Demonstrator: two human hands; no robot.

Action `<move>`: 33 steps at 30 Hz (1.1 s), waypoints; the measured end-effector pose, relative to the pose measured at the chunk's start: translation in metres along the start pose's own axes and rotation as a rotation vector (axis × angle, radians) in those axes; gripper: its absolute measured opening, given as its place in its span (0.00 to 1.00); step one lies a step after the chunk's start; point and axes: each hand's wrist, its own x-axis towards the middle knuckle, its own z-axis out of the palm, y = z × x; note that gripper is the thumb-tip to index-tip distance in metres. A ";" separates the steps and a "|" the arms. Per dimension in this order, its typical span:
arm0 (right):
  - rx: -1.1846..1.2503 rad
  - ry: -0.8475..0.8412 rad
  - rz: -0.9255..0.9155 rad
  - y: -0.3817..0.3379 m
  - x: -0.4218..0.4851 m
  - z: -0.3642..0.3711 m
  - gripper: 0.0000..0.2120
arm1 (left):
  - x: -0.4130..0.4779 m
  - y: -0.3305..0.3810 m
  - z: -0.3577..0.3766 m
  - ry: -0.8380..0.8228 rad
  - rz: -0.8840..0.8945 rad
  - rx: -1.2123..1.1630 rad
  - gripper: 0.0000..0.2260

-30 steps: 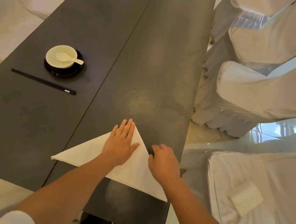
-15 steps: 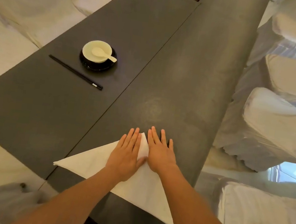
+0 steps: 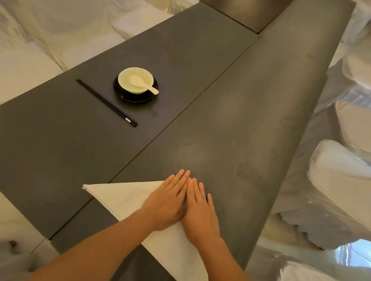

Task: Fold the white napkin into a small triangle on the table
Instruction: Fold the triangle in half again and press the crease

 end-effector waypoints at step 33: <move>-0.042 -0.067 0.167 -0.016 0.007 0.000 0.34 | -0.116 -0.049 -0.003 0.017 -0.597 -0.028 0.44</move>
